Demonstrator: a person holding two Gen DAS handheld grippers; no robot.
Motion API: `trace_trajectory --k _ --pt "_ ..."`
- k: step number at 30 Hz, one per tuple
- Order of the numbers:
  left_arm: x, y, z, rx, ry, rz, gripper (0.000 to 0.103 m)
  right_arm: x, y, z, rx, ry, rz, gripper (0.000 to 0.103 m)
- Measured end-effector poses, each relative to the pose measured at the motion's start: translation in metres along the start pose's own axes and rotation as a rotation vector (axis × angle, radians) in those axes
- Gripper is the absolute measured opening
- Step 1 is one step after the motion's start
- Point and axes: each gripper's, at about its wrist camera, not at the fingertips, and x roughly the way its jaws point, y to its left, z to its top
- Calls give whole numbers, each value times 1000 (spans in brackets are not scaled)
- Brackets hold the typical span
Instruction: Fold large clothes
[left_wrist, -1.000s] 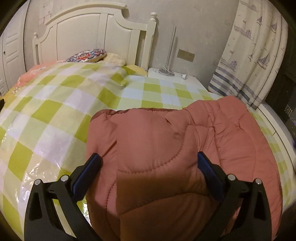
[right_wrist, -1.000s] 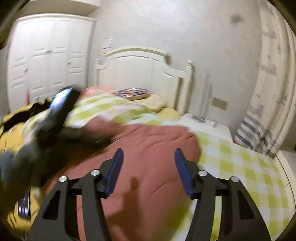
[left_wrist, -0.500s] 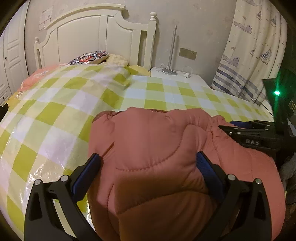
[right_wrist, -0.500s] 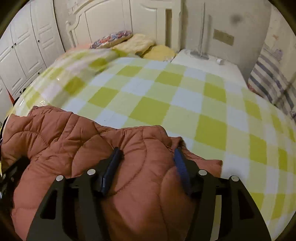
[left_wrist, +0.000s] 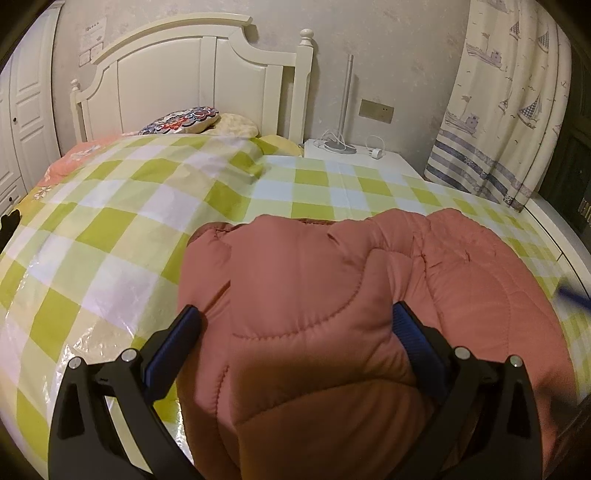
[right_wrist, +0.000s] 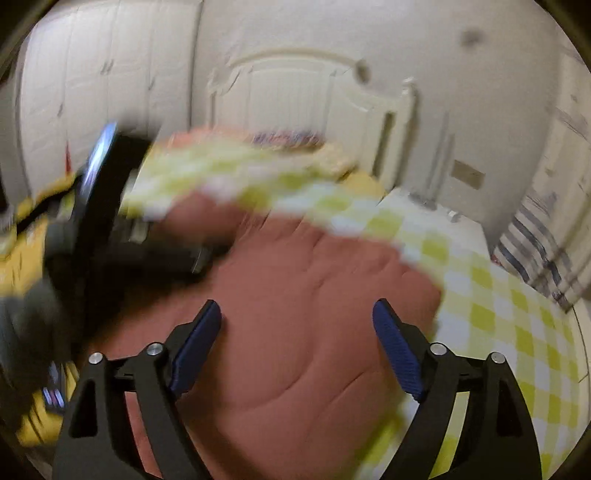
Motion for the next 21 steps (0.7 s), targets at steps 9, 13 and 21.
trace_trajectory --k 9,13,21 --pt "-1 -1 0 4 -1 12 101 -37 24 -6 7 -95 -33 83" --pt "-1 -1 0 4 -1 12 101 -37 52 -27 -67 -55 8 88" --pt "-1 -4 0 8 2 15 101 -30 58 -41 -81 -83 -30 89"
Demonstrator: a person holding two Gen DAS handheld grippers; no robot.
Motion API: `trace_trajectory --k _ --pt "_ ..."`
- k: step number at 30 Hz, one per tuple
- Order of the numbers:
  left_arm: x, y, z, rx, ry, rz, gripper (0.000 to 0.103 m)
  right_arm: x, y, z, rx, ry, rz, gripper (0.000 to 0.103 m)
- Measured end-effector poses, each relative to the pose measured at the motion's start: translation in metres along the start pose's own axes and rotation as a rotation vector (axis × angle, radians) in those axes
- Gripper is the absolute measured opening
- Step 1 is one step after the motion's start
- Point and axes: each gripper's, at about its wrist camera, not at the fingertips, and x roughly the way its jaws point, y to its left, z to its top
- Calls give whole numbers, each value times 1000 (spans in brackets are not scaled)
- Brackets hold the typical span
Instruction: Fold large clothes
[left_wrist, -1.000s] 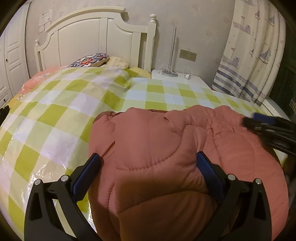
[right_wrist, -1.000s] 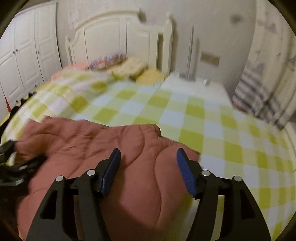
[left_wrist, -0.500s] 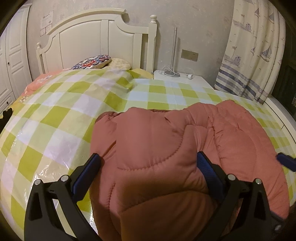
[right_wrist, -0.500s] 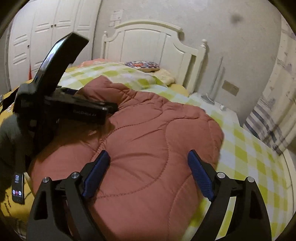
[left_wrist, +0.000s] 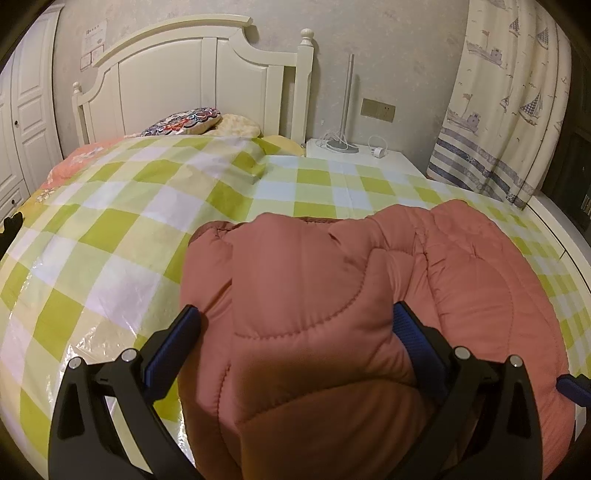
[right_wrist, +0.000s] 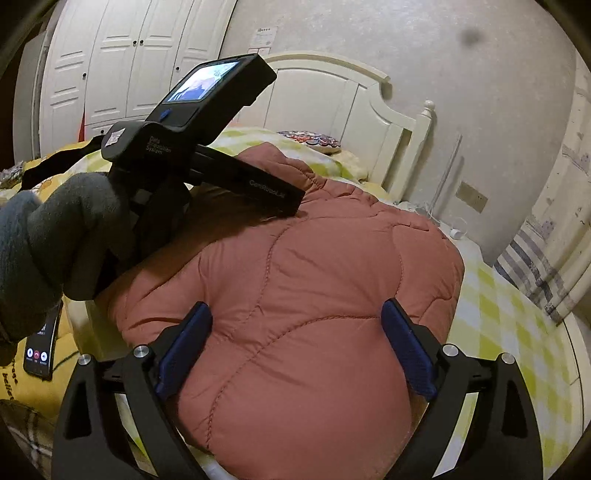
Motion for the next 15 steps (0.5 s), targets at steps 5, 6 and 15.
trace_trajectory --k 5,6,15 --pt "1 -1 0 7 -1 9 101 -1 0 -9 13 -42 -6 90" --pt "0 -1 0 7 -3 8 101 -1 -1 -10 19 -51 -1 90" --pt "2 -2 2 11 2 7 101 1 -5 -13 42 -79 56 96"
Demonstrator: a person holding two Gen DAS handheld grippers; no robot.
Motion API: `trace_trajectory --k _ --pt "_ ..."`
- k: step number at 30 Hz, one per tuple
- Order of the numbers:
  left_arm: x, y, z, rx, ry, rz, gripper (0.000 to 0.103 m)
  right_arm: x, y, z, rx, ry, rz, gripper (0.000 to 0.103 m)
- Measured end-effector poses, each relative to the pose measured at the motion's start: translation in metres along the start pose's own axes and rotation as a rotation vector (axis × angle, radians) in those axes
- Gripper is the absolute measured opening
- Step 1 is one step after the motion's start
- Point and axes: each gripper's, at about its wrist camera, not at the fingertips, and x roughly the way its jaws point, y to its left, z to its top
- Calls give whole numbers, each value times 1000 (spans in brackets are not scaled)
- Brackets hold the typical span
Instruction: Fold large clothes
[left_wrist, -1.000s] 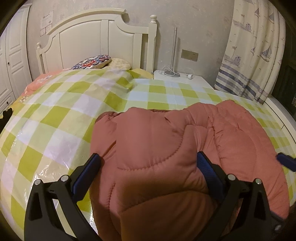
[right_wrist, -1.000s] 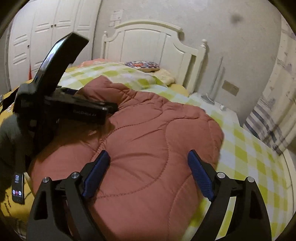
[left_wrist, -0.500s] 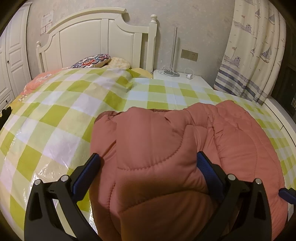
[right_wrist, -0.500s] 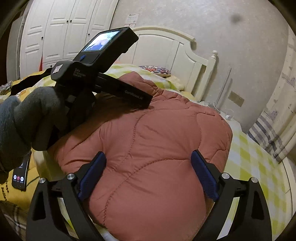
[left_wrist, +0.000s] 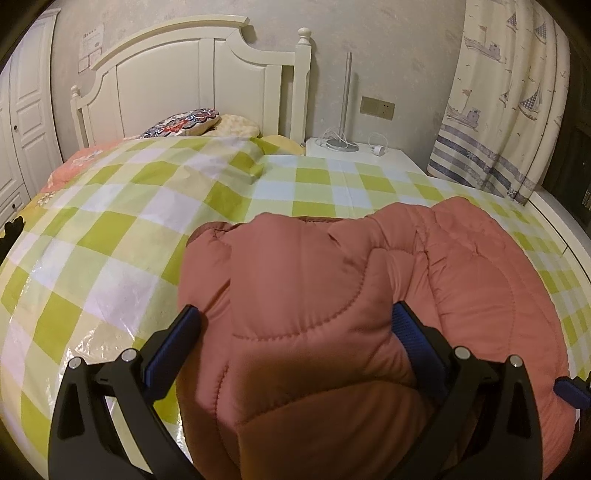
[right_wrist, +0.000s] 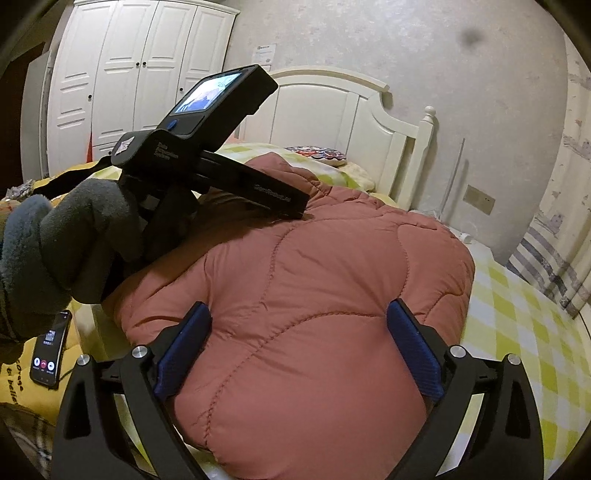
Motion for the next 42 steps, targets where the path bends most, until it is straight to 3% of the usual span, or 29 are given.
trace_trajectory --k 12,15,17,20,22,24,26,29,31,35,39,42 --pt "-4 -1 1 1 15 17 101 -13 -2 -4 19 -43 23 98" --pt "-43 7 0 -76 -12 41 101 -33 -11 0 65 -16 45 98" --pt "-74 7 -4 -85 -73 14 101 -58 -25 5 111 -57 53 98" --pt "-101 -4 -16 -55 -116 -18 101 -83 -50 6 223 -121 71 98" --pt "-86 -17 -28 36 -63 13 101 -83 -61 5 262 -126 65 98" --pt "-58 -19 -39 70 -8 32 101 -61 -73 1 281 -48 35 98" --pt "-45 -5 -44 -1 3 -50 101 -38 -77 -6 307 45 16 98" --pt "-41 7 -48 -24 2 -94 101 -14 -89 -26 469 82 141 98" --pt "-41 7 -50 -3 -2 -87 101 -7 -89 -34 525 87 165 99" --pt "-60 16 -47 -58 -13 -78 101 -18 -83 -29 515 73 119 98" --pt "-111 14 -47 -76 -141 -46 101 -44 -83 -10 430 -30 47 97" --pt "-140 -3 -50 -41 -180 -91 101 -63 -71 -1 363 -92 29 81"
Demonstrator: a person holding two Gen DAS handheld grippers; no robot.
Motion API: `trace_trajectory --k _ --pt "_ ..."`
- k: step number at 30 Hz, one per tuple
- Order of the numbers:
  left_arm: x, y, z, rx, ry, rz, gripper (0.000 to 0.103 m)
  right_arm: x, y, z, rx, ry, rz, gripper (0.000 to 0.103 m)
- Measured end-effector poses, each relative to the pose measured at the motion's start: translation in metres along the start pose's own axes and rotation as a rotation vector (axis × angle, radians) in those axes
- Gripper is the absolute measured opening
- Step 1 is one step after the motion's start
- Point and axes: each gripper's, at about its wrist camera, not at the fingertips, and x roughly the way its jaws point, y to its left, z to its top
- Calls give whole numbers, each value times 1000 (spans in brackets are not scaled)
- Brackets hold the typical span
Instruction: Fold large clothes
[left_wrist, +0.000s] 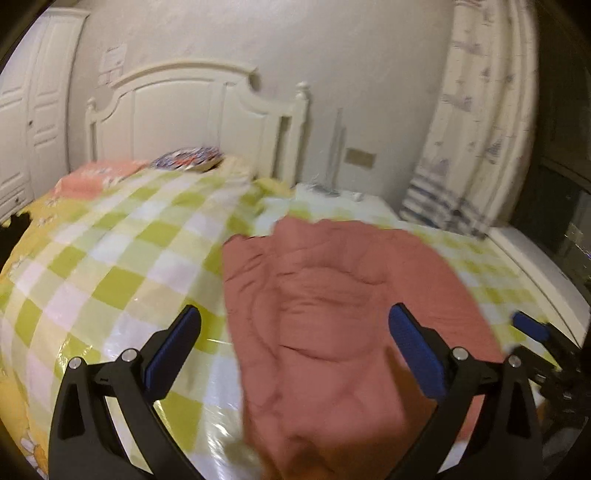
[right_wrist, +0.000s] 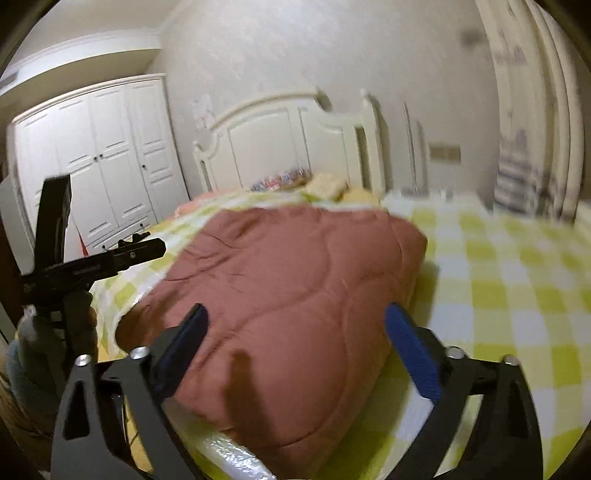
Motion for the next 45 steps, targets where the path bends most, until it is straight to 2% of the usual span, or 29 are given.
trace_trajectory --k 2,5,7,8,11,23,29,36,39,42,45 --pt "1 -18 -7 49 39 -25 101 0 11 -5 -50 18 -31 77" --pt "35 -36 -33 128 166 52 101 20 16 -21 -74 113 -52 79" --pt "56 -29 -47 87 219 29 101 34 14 -34 -83 152 -83 84" --pt "59 -25 -49 60 218 12 101 37 12 -35 -73 157 -82 86" --pt "54 -27 -47 83 205 15 101 36 9 -33 -51 154 -64 86" --pt "55 -20 -46 50 199 -13 101 29 -1 -32 23 148 -19 88" --pt "59 -18 -44 58 202 -18 101 35 -2 -32 30 160 -20 94" --pt "50 -19 -42 45 206 -16 101 29 1 -28 27 157 -18 94" --pt "32 -9 -24 -3 192 -86 101 10 -3 -16 31 118 -2 94" --pt "18 -3 26 -45 139 -124 101 -11 -17 7 83 44 23 94" --pt "27 -28 84 24 94 -136 101 -17 -26 40 87 -19 -14 94"
